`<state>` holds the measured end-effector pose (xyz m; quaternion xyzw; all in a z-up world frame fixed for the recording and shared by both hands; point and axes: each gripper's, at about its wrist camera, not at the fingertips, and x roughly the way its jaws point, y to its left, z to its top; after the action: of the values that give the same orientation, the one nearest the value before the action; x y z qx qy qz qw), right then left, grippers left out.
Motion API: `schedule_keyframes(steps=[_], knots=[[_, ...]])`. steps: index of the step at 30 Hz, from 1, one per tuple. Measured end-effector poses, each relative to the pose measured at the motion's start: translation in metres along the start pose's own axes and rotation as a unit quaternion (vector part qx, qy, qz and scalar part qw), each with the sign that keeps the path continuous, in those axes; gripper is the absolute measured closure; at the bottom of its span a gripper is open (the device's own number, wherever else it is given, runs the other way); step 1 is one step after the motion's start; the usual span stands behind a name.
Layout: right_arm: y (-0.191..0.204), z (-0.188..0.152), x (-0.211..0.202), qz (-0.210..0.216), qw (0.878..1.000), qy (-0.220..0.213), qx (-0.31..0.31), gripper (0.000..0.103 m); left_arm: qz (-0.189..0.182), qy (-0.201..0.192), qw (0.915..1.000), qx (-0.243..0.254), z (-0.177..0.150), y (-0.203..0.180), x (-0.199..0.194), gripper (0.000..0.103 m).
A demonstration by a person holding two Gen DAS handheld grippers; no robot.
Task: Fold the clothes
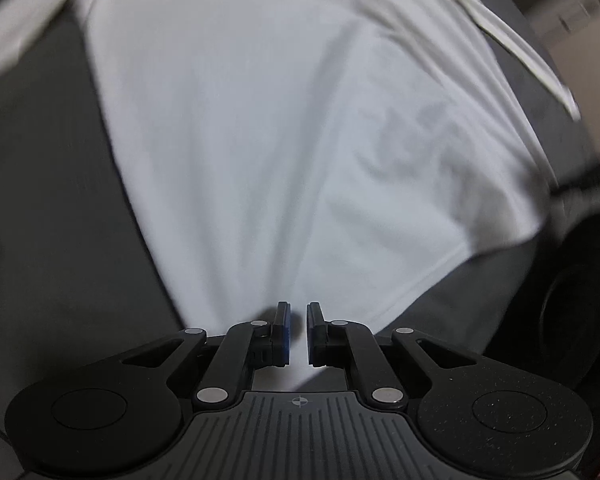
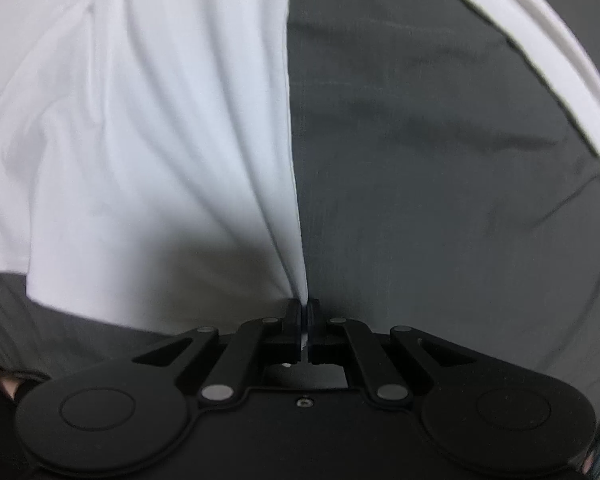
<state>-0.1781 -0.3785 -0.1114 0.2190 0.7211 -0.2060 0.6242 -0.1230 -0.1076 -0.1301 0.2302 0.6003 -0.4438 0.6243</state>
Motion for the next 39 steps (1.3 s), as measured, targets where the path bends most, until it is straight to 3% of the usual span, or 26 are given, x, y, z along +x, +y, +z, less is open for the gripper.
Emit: schedule_keyframes(steps=[2, 4, 6, 9, 11, 13, 15, 17, 20, 24, 27, 30, 37, 39], knots=[[0.006, 0.003, 0.005, -0.003, 1.000, -0.001, -0.007, 0.100, 0.023, -0.024, 0.9969, 0.071, -0.003, -0.013, -0.014, 0.097], [0.010, 0.003, 0.006, -0.007, 1.000, -0.005, -0.017, 0.099, 0.040, -0.049, 0.9854, 0.158, -0.011, -0.028, -0.027, 0.097], [0.011, 0.004, 0.004, -0.003, 1.000, -0.008, -0.022, 0.099, 0.053, -0.075, 0.9600, 0.265, -0.026, -0.046, -0.035, 0.097], [0.011, 0.005, 0.000, 0.007, 0.999, -0.013, -0.029, 0.098, 0.066, -0.097, 0.9091, 0.400, -0.044, -0.069, -0.033, 0.097], [0.013, 0.005, -0.004, 0.010, 0.999, -0.023, -0.040, 0.097, 0.075, -0.091, 0.8908, 0.439, -0.047, -0.083, -0.025, 0.097], [0.017, 0.002, -0.012, 0.011, 0.998, -0.038, -0.055, 0.088, 0.079, -0.094, 0.8726, 0.473, -0.048, -0.097, -0.016, 0.097], [0.023, -0.002, -0.022, 0.009, 0.996, -0.057, -0.071, 0.069, 0.106, -0.069, 0.8559, 0.501, -0.051, -0.110, -0.004, 0.097], [0.039, -0.011, -0.038, -0.010, 0.990, -0.091, -0.105, 0.061, 0.123, -0.045, 0.8341, 0.536, -0.058, -0.123, 0.007, 0.097], [0.076, -0.033, -0.066, -0.036, 0.969, -0.153, -0.191, 0.055, 0.114, 0.001, 0.8163, 0.566, -0.066, -0.133, 0.022, 0.097], [0.135, -0.071, -0.077, -0.023, 0.931, -0.198, -0.306, 0.048, 0.158, 0.035, 0.7946, 0.585, -0.074, -0.134, 0.040, 0.097], [0.151, -0.090, -0.068, -0.044, 0.903, -0.225, -0.362, 0.048, 0.154, 0.032, 0.8018, 0.576, -0.074, -0.132, 0.038, 0.097], [0.173, -0.112, -0.046, -0.078, 0.872, -0.244, -0.418, 0.048, 0.146, 0.027, 0.8033, 0.577, -0.078, -0.128, 0.032, 0.097], [0.213, -0.117, -0.001, -0.182, 0.802, -0.249, -0.512, 0.043, 0.121, -0.003, 0.8223, 0.556, -0.084, -0.111, 0.008, 0.097], [0.218, -0.118, 0.010, -0.203, 0.787, -0.247, -0.528, 0.041, 0.121, -0.010, 0.8279, 0.548, -0.083, -0.107, 0.007, 0.097]])
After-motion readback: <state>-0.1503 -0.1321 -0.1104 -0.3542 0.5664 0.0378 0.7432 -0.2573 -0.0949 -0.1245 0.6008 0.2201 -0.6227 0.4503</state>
